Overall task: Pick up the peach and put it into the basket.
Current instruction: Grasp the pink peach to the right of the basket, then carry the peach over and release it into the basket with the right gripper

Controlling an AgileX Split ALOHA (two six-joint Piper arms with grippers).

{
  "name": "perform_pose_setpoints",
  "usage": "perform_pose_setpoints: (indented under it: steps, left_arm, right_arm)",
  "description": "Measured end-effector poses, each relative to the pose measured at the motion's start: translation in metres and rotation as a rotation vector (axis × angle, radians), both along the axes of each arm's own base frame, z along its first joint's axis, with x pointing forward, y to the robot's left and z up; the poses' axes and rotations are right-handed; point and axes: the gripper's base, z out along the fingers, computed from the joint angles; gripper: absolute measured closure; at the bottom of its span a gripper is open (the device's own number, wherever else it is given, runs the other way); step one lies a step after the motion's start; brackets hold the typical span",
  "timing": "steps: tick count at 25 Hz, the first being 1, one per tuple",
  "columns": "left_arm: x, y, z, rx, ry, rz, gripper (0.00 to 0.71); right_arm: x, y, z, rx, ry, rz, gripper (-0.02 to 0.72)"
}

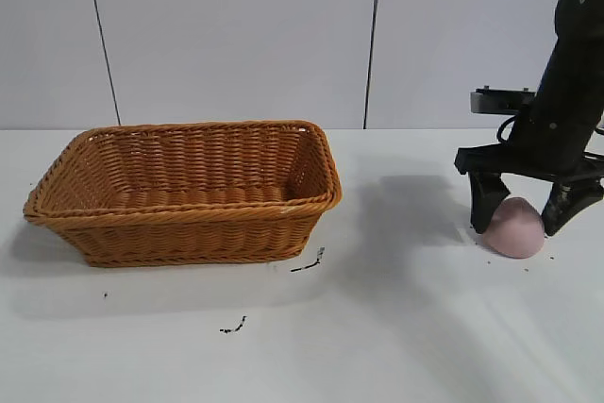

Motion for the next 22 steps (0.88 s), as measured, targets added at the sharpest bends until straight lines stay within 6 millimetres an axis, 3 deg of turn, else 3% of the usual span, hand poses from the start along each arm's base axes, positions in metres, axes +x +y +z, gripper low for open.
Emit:
perform_pose_setpoints:
  steps: [7, 12, 16, 22]
  left_arm:
    - [0.0, 0.0, 0.0, 0.0, 0.0, 0.0, 0.016]
    - [0.0, 0.0, 0.0, 0.0, 0.0, 0.0, 0.016]
    - [0.0, 0.0, 0.0, 0.0, 0.0, 0.0, 0.016]
    - [0.0, 0.0, 0.0, 0.0, 0.0, 0.0, 0.016]
  right_arm:
    - [0.015, 0.005, 0.11, 0.025, -0.152, 0.015, 0.717]
    - [0.025, 0.04, 0.157, 0.039, -0.244, 0.099, 0.717]
    - [0.03, 0.095, 0.169, 0.061, -0.28, 0.215, 0.717]
    - [0.016, 0.189, 0.153, 0.093, -0.262, 0.407, 0.717]
